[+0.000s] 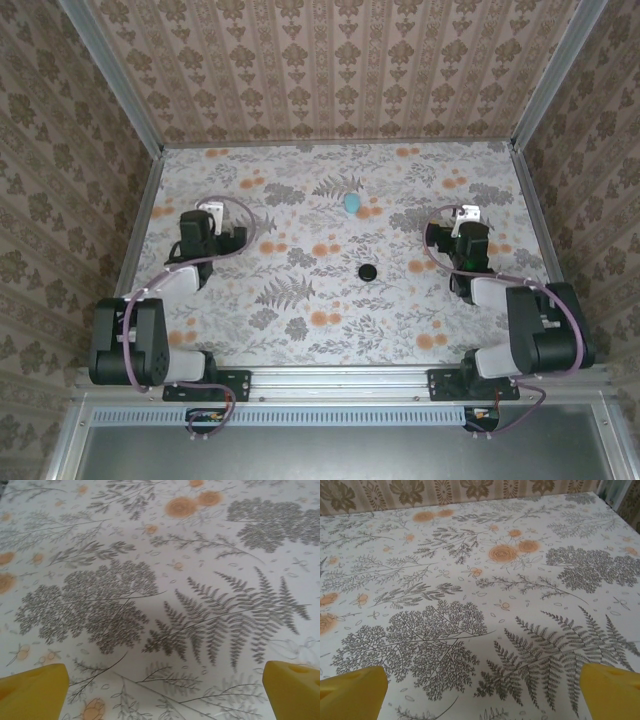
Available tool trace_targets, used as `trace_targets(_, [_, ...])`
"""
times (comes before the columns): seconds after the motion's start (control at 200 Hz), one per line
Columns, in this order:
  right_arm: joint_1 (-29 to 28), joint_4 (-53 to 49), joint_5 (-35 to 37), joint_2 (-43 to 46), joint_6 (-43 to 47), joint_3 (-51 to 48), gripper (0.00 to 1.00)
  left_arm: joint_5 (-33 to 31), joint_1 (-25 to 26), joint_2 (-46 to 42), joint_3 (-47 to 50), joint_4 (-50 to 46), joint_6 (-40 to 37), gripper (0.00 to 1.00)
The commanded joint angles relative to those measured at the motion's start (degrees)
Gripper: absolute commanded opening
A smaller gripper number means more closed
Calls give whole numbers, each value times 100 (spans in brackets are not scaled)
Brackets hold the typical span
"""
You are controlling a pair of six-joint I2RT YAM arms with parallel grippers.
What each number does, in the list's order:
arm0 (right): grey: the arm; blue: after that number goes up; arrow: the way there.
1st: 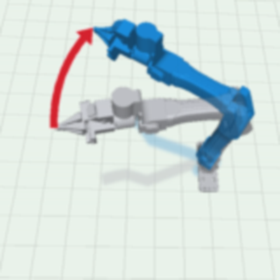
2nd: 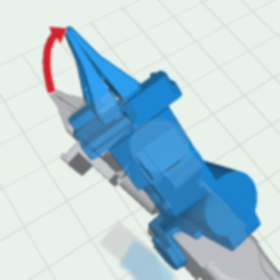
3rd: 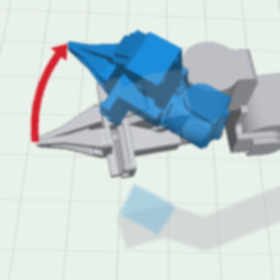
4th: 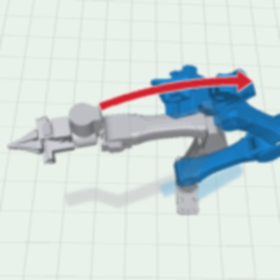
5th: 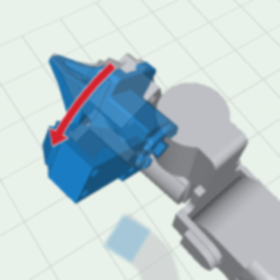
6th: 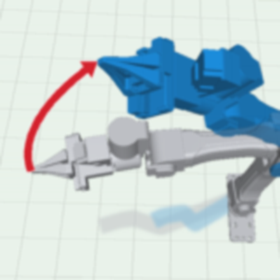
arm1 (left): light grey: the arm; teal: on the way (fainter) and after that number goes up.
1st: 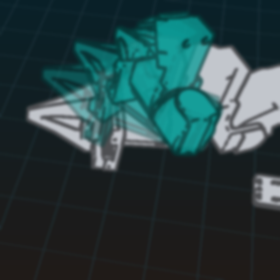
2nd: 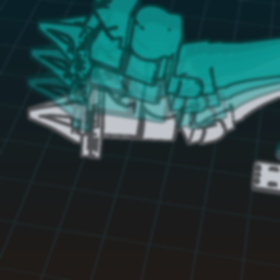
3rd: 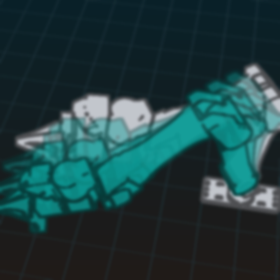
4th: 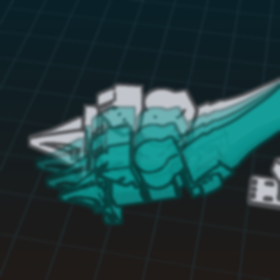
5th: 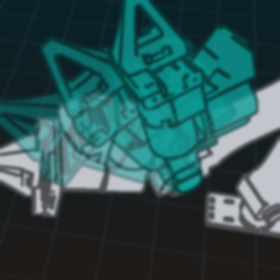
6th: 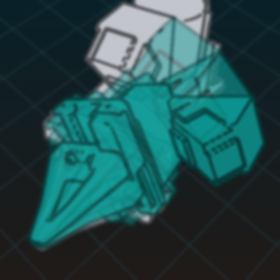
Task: Insert the wireless bluetooth earbuds into the charging case
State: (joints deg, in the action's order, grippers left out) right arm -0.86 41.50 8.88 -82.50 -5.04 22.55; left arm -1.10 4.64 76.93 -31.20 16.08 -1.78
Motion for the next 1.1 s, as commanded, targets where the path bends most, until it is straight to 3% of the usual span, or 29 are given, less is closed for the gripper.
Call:
trace_targets(0.0, [42,1159,-203,-499,112,-146,100,-186,-176,25,438,1584,-168,100])
trace_targets(0.315, [12,802,-335,-524,203,48,100,334,-474,1177,1101,4017,-134,100])
trace_targets(0.46, [15,835,-352,-526,205,35,100,437,-481,1088,772,3179,-121,100])
trace_targets(1.095, [-56,816,-247,-526,258,55,100,383,-481,1113,779,3224,-121,100])
